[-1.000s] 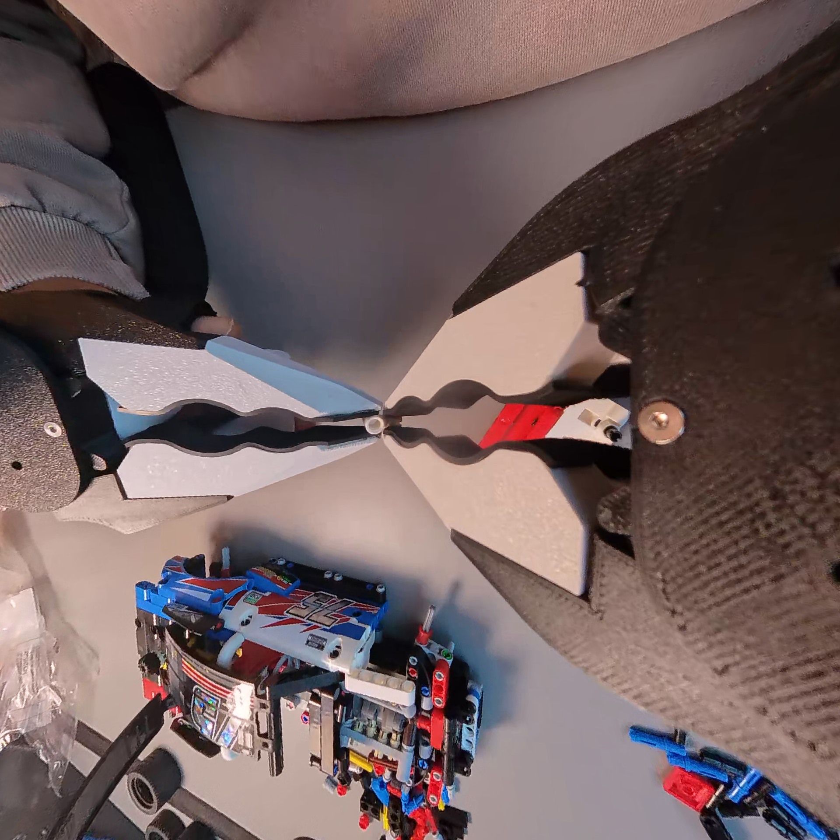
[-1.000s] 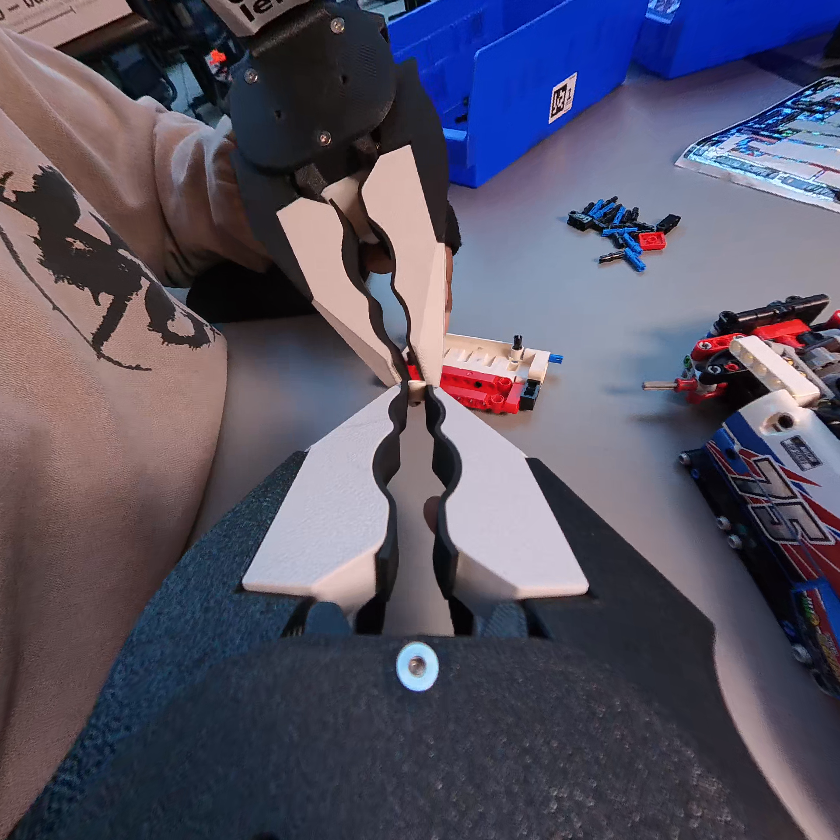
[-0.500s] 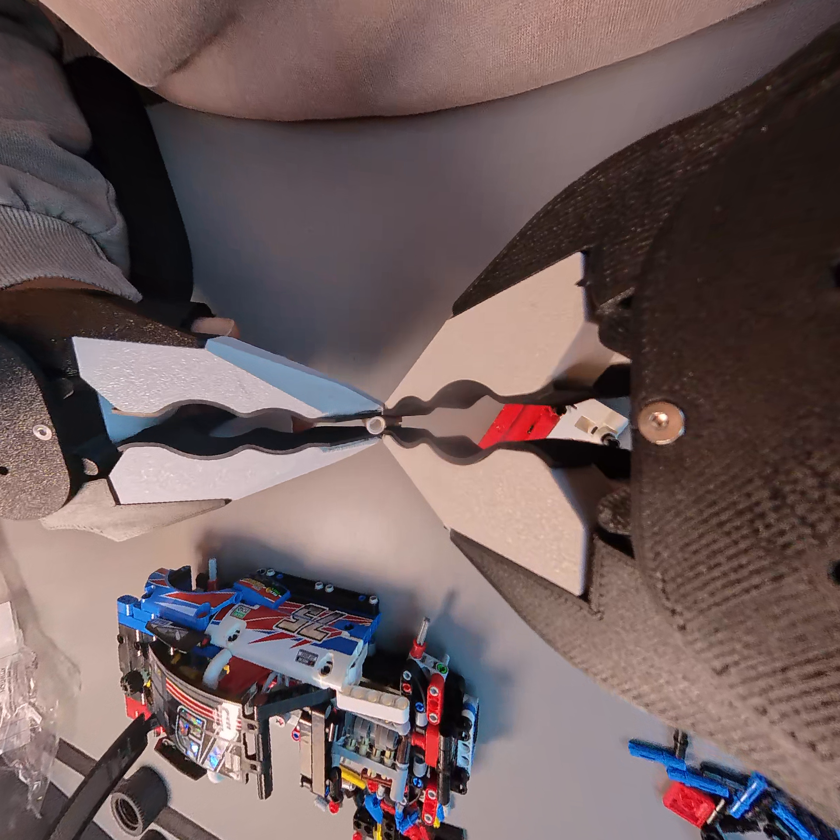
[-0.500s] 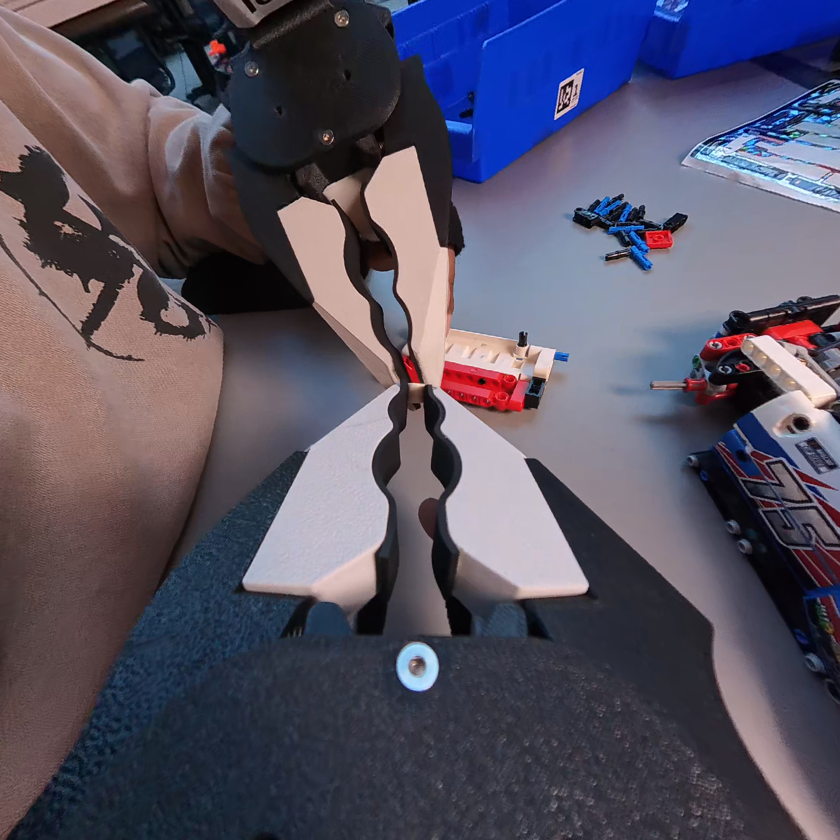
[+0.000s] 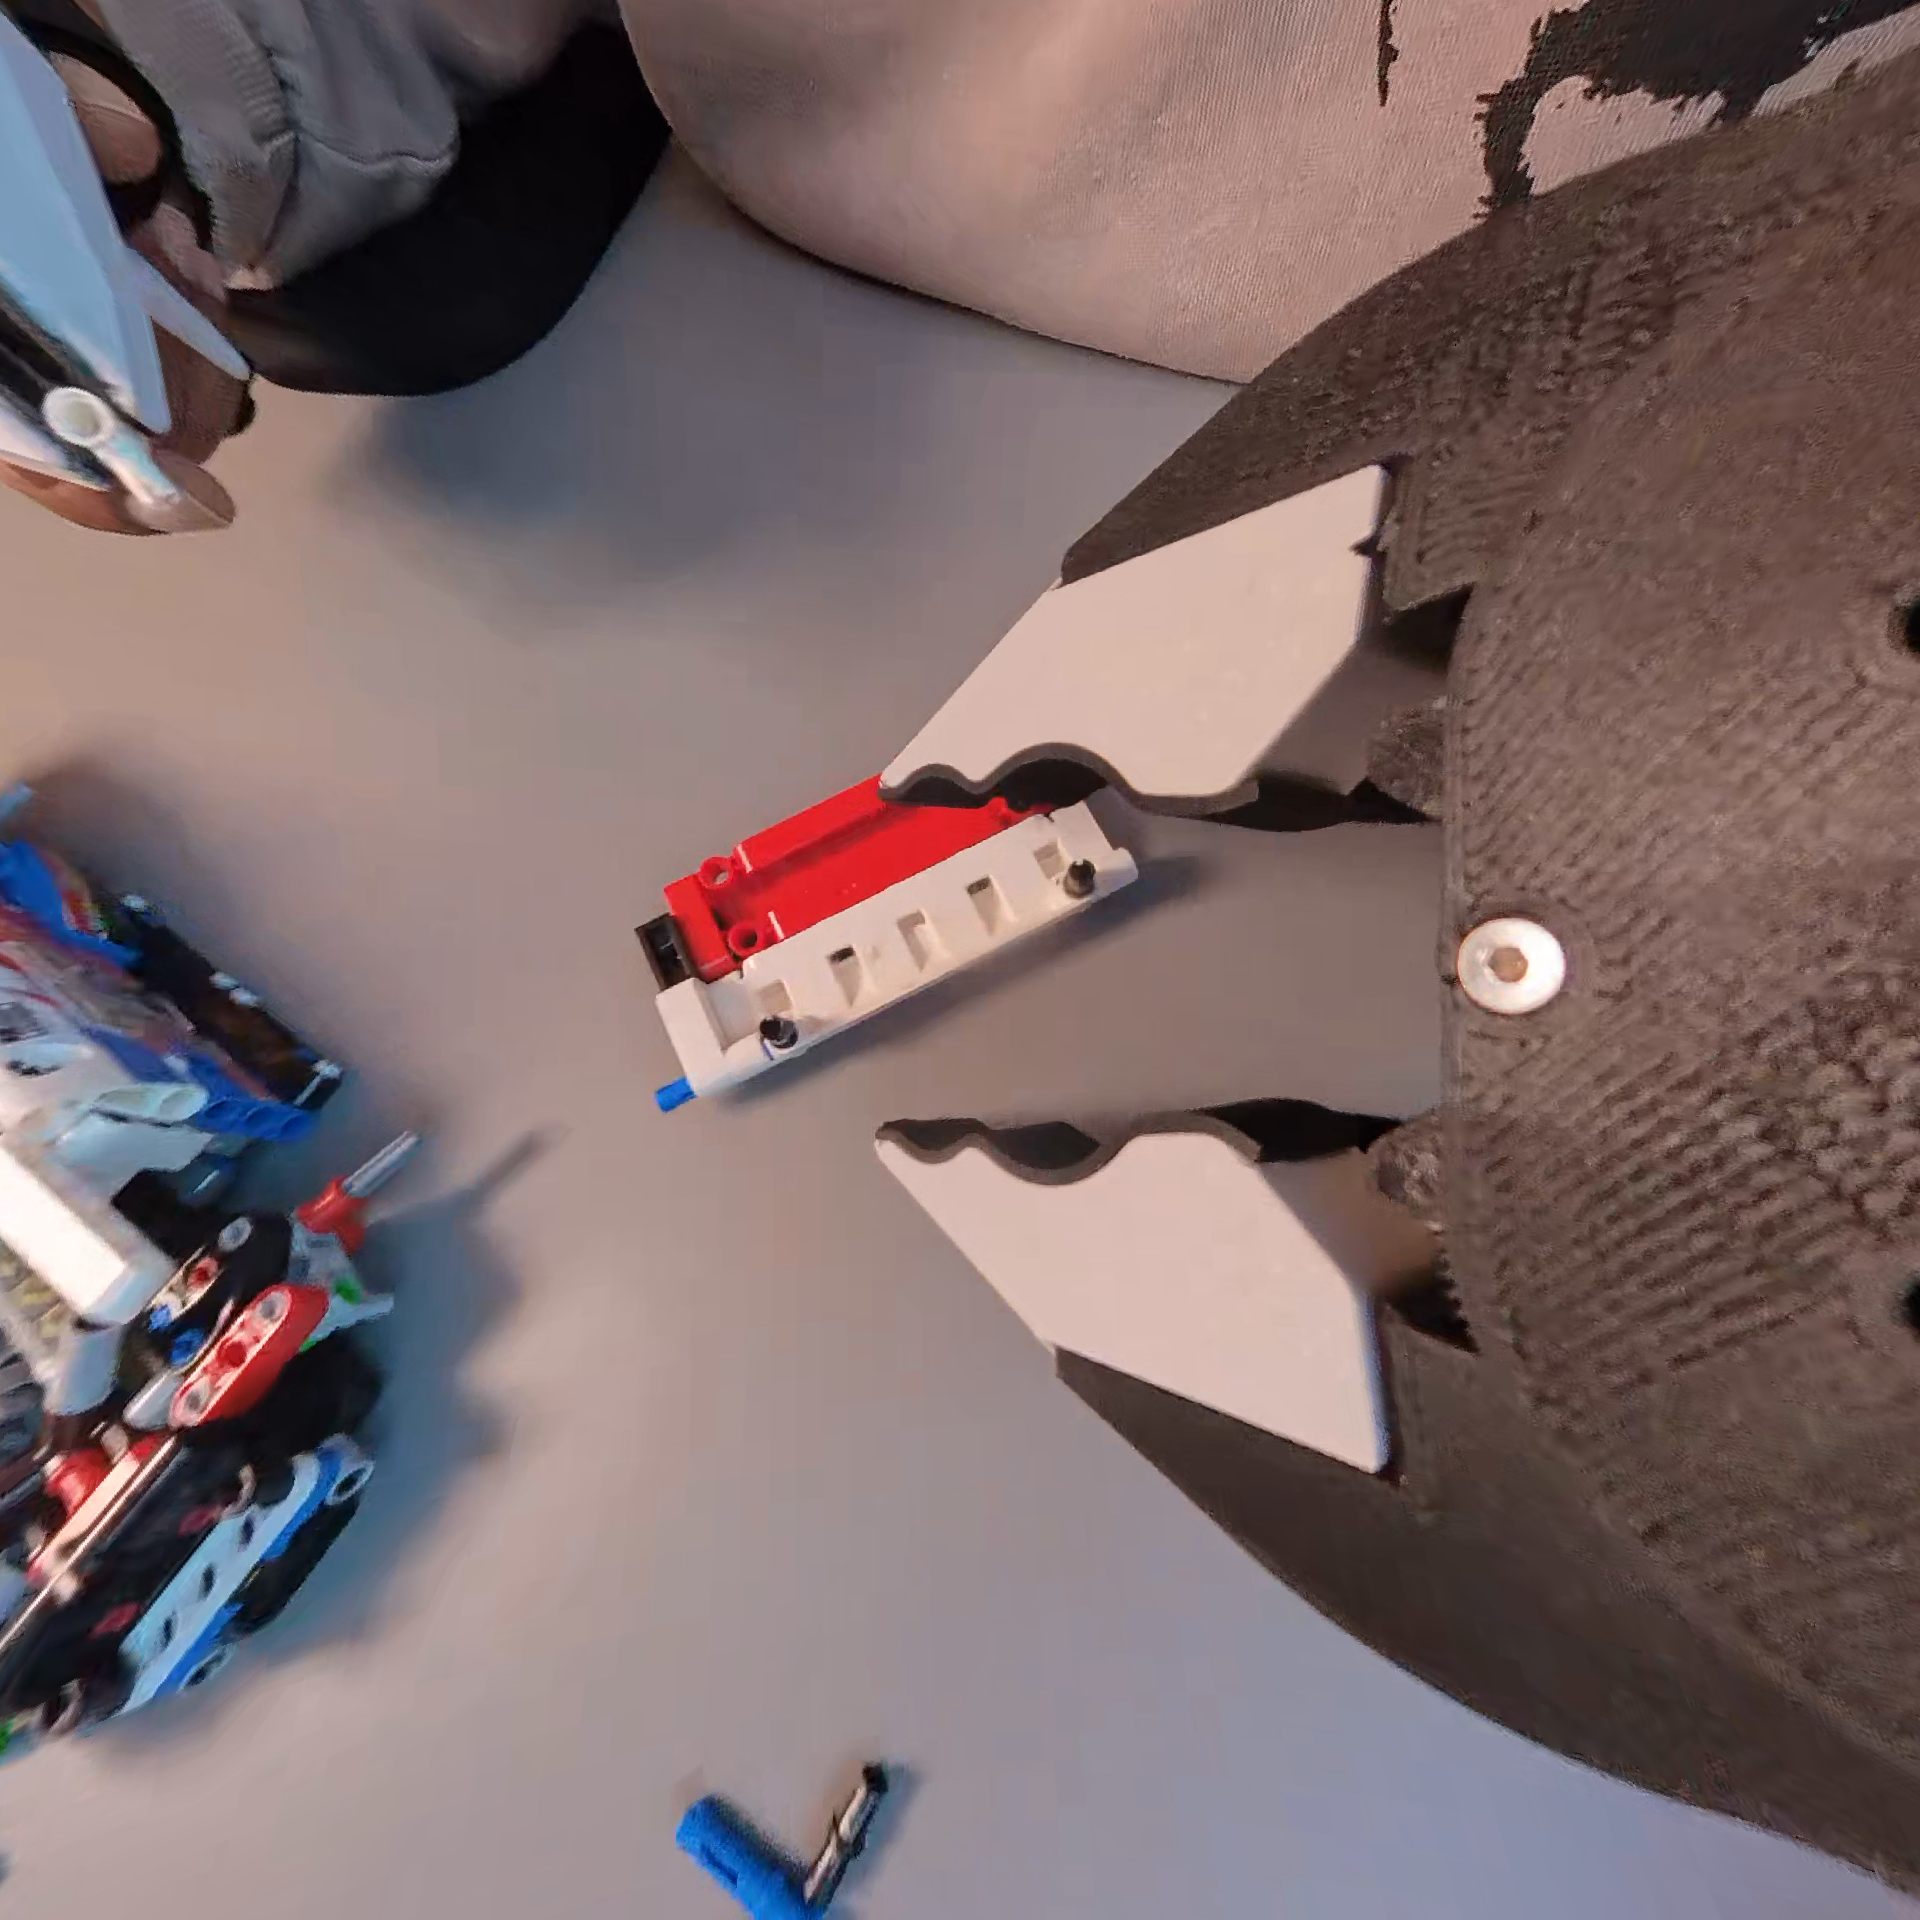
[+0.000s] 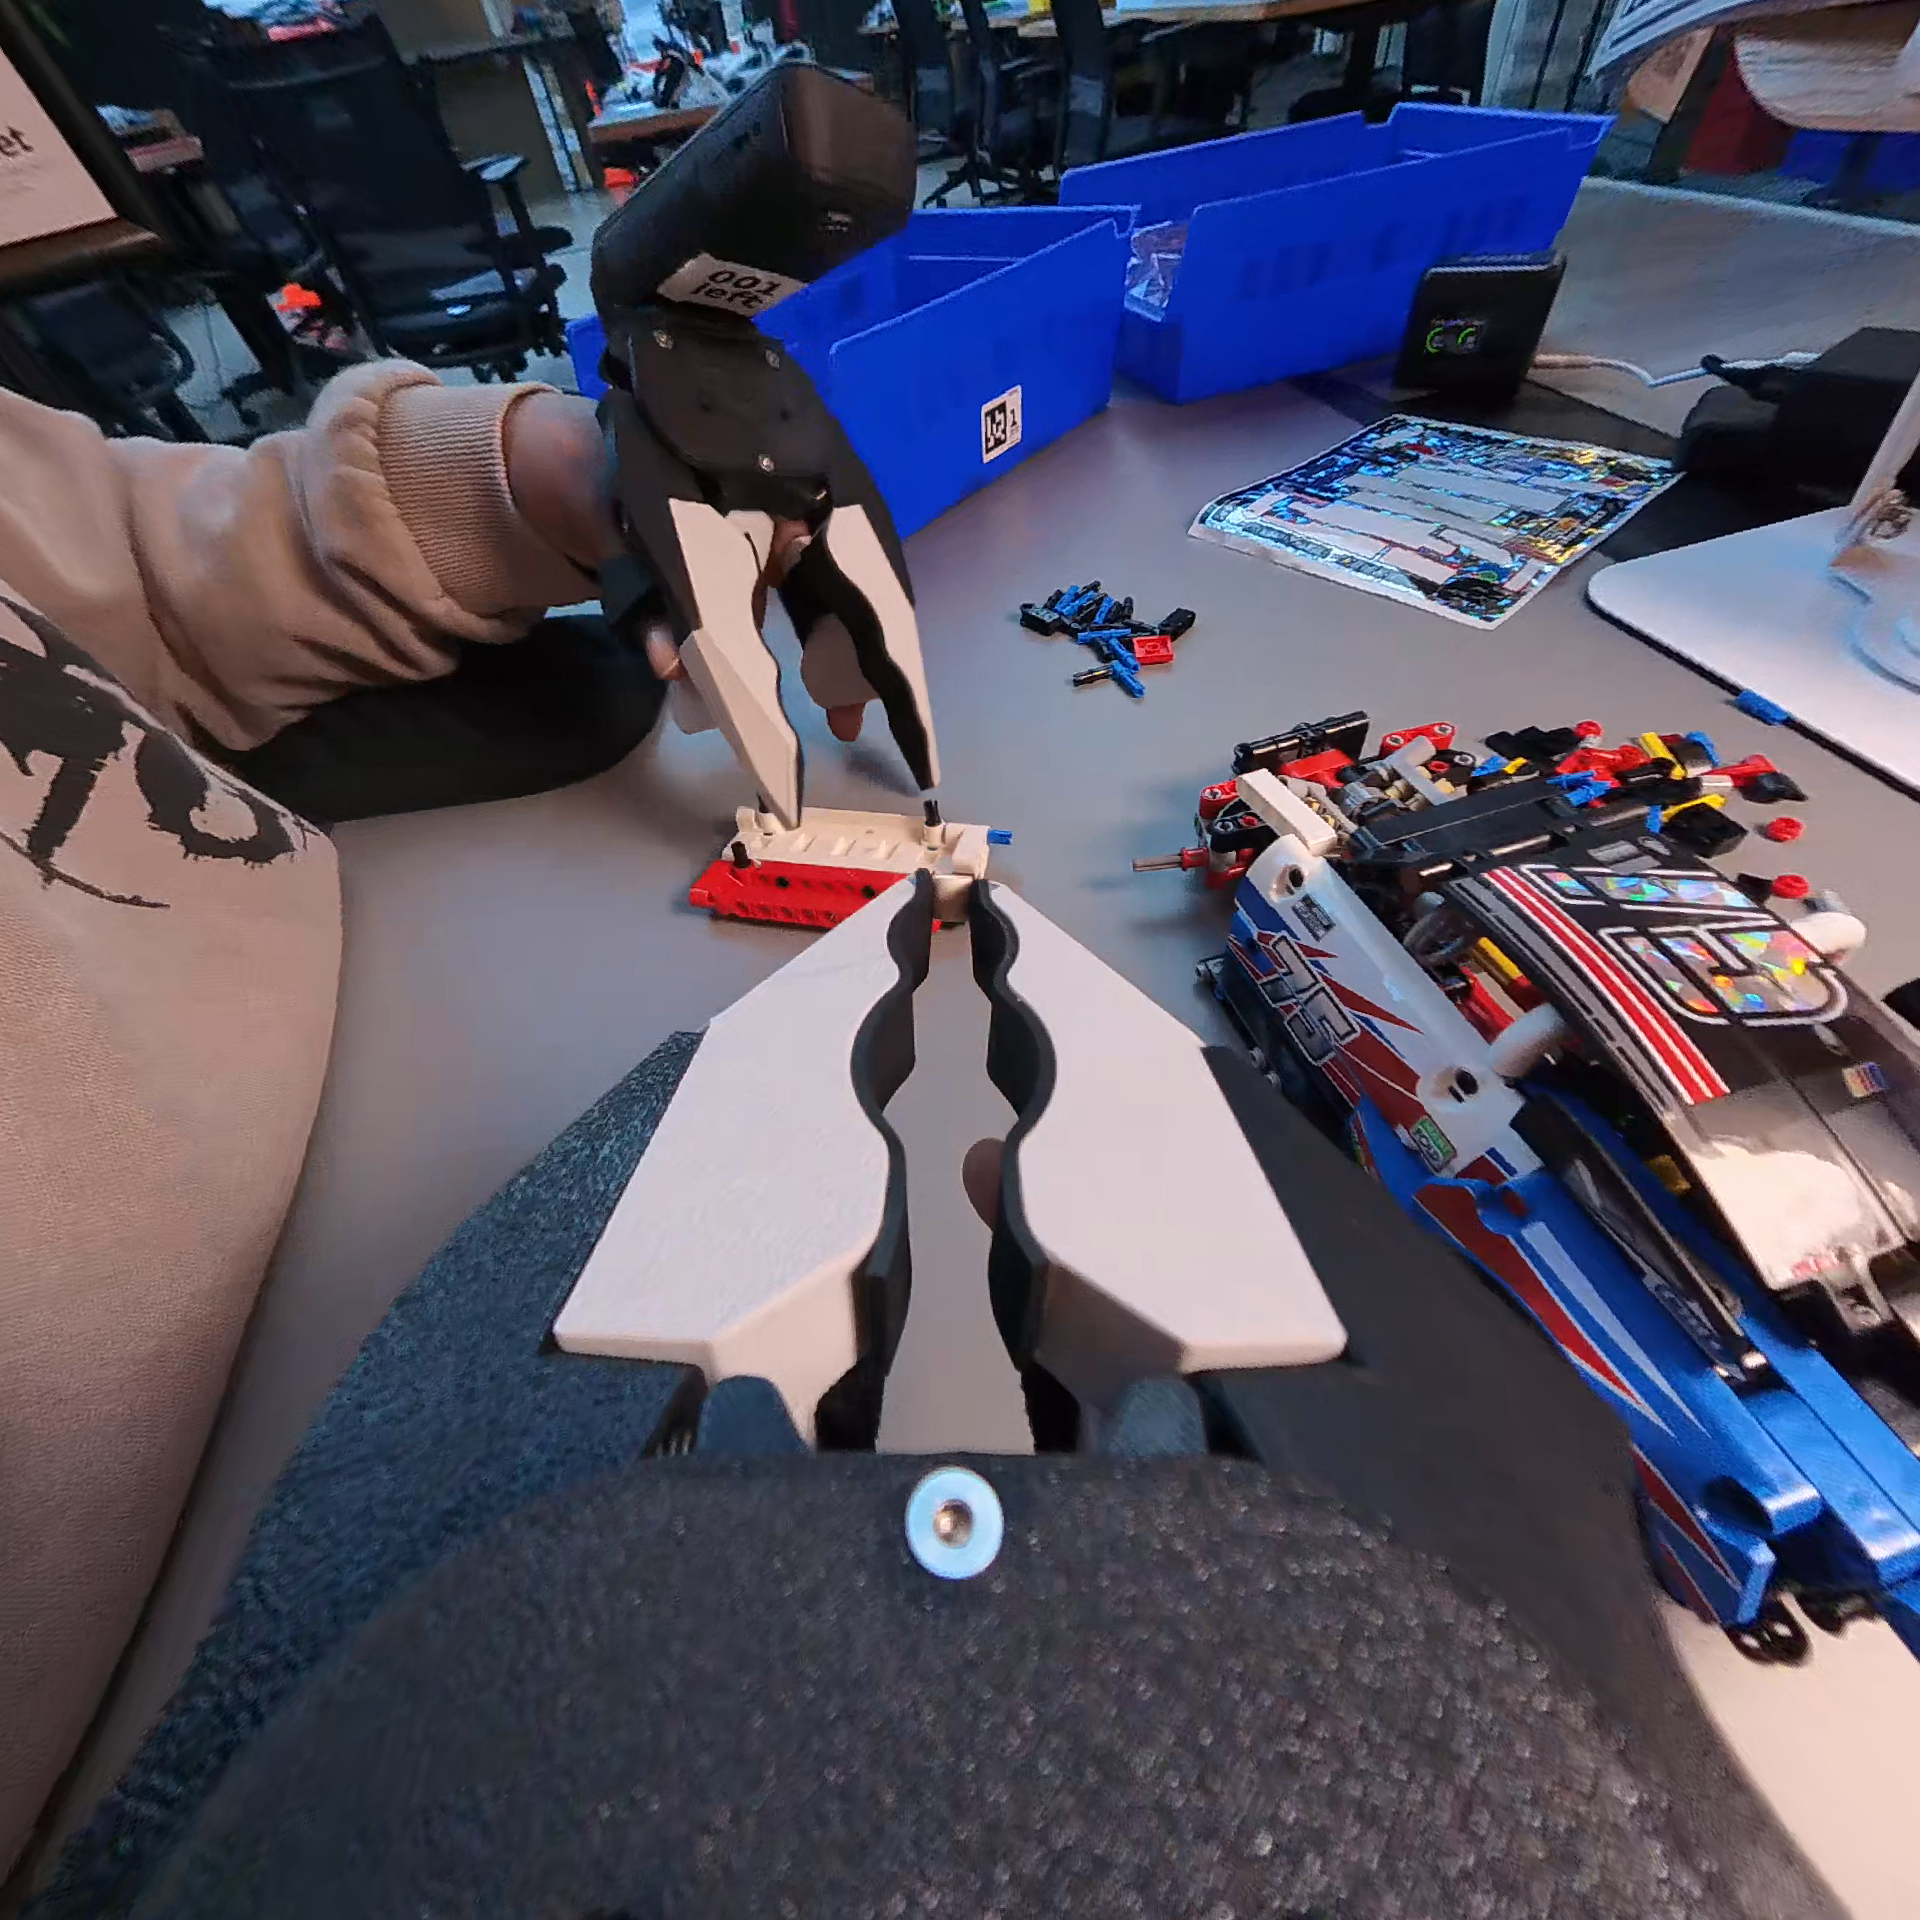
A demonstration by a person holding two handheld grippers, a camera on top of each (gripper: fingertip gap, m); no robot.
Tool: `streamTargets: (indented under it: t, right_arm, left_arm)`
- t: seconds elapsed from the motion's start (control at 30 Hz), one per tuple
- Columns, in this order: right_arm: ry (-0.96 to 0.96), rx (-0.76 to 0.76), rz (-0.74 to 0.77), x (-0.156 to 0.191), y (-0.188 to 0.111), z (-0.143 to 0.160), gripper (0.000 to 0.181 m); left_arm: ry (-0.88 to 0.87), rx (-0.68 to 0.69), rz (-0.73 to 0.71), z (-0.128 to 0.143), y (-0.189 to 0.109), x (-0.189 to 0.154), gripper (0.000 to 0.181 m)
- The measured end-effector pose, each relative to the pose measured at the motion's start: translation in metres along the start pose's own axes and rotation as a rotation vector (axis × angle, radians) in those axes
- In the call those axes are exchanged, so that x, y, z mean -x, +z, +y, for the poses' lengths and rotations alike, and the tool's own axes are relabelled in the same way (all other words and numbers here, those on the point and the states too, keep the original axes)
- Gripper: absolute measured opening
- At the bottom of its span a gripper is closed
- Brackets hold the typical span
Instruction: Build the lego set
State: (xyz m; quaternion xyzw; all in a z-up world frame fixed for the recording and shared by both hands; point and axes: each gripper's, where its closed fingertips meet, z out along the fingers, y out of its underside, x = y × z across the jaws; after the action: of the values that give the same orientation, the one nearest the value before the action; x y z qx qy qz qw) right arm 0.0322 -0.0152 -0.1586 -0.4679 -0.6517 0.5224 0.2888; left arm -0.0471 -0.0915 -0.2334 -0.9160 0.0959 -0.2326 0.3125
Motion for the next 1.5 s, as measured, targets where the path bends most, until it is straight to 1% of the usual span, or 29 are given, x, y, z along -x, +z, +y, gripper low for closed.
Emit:
streamTargets:
  t: [0.13, 0.3, 0.5, 0.57, 0.63, 0.7, 0.77, 0.83, 0.93, 1.03, 1.17, 1.33, 1.5]
  right_arm:
    - [-0.026, 0.009, 0.005, 0.001, 0.0, 0.001, 0.004]
    - [-0.026, -0.006, 0.0, 0.001, -0.003, 0.0, 0.004]
    - [-0.036, -0.023, -0.028, 0.004, -0.005, 0.005, 0.004]
    - [-0.045, -0.015, -0.038, 0.006, -0.003, 0.007, 0.004]
    - [-0.062, -0.008, -0.053, 0.008, -0.001, 0.01, 0.004]
    - [-0.073, -0.001, -0.073, 0.011, 0.0, 0.013, 0.004]
    - [-0.076, 0.01, -0.094, 0.014, 0.001, 0.017, 0.004]
    - [-0.089, 0.002, -0.125, 0.019, 0.001, 0.017, 0.004]
    - [-0.118, -0.024, -0.166, 0.027, 0.001, 0.015, 0.004]
    - [-0.174, -0.079, -0.207, 0.039, -0.003, 0.008, 0.004]
    - [-0.235, -0.129, -0.237, 0.051, -0.006, -0.002, 0.004]
    - [-0.266, -0.115, -0.256, 0.059, -0.004, -0.001, 0.004]
    - [-0.272, -0.112, -0.268, 0.062, -0.003, 0.0, 0.004]
  left_arm:
    - [0.082, 0.065, -0.06, 0.004, 0.014, -0.01, 0.056]
    - [0.158, 0.113, -0.138, -0.001, 0.023, -0.007, 0.051]
    - [0.187, 0.111, -0.125, -0.009, 0.03, -0.009, 0.05]
    - [0.203, 0.093, -0.105, -0.011, 0.033, -0.01, 0.039]
    - [0.205, 0.039, -0.044, -0.014, 0.036, -0.012, 0.028]
    - [0.157, -0.027, 0.075, -0.02, 0.033, -0.022, 0.017]
    - [0.135, -0.06, 0.112, -0.024, 0.03, -0.02, 0.007]
    - [0.166, -0.114, 0.161, -0.032, 0.026, -0.024, 0.004]
    - [0.146, -0.185, 0.264, -0.042, 0.022, -0.032, 0.004]
    - [0.078, -0.303, 0.467, -0.058, 0.009, -0.054, 0.004]
    - [0.037, -0.362, 0.615, -0.07, 0.0, -0.071, 0.003]
    - [-0.012, -0.393, 0.702, -0.075, -0.002, -0.08, 0.003]
    - [-0.062, -0.403, 0.73, -0.076, 0.0, -0.082, 0.003]
